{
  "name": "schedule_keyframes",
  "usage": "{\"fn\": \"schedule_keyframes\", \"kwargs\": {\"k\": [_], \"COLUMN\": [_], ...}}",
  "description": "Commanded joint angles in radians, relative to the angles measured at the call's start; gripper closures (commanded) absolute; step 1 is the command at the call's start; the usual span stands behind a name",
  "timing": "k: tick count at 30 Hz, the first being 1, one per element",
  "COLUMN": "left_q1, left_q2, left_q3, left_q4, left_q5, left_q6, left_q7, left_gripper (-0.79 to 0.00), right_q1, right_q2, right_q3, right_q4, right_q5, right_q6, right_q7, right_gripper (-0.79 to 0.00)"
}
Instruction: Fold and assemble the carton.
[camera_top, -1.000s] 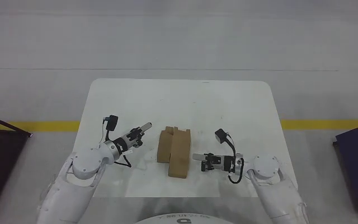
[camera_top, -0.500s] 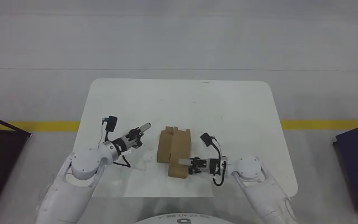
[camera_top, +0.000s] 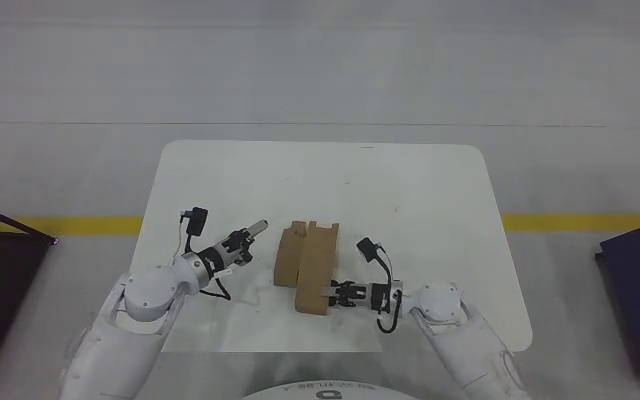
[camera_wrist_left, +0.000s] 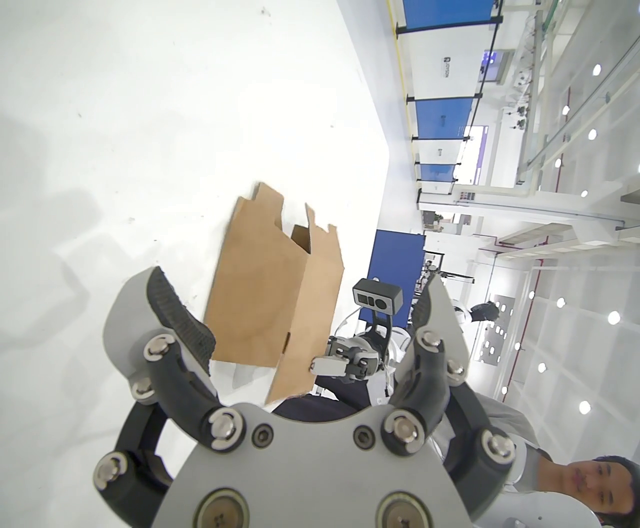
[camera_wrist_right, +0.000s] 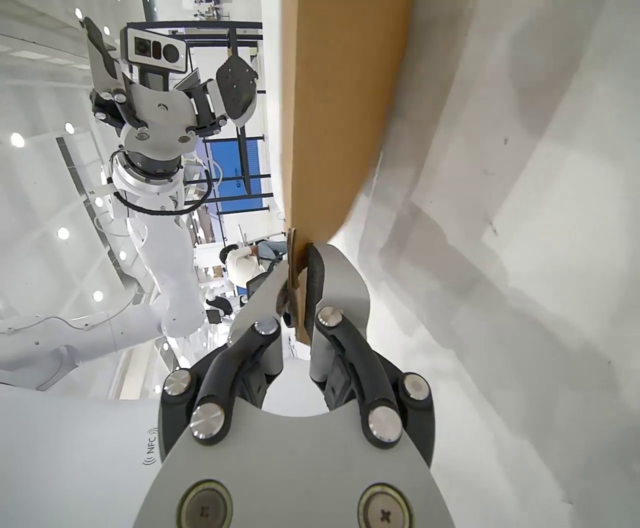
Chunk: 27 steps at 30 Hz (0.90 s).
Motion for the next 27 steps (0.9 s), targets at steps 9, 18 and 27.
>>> {"fn": "schedule_keyframes", "kwargs": {"k": [9, 18, 27], "left_q1": [0.003, 0.024, 0.060], "left_q2": [0.005, 0.014, 0.019], "left_q3": [-0.010, -0.086, -0.149], "left_q4": [-0.013, -0.064, -0.097], "left_q5": [-0.004, 0.005, 0.049], "left_q6": [-0.004, -0.031, -0.052], "left_q7": [0.018, 0.082, 0.171], "left_gripper": [-0.785, -0.785, -0.785], "right_q1": [0.009, -0.009, -0.009], "right_q2": [0.010, 0.053, 0.053], "right_q3": [0.027, 0.213, 0.213], "right_q4": [-0.013, -0.162, -0.162], "right_q5": [-0.116, -0.461, -0.461], "right_q6": [-0.320, -0.510, -0.510], "right_q7": [-0.129, -0.133, -0.133], "right_gripper": [0.000, 0.000, 0.000]}}
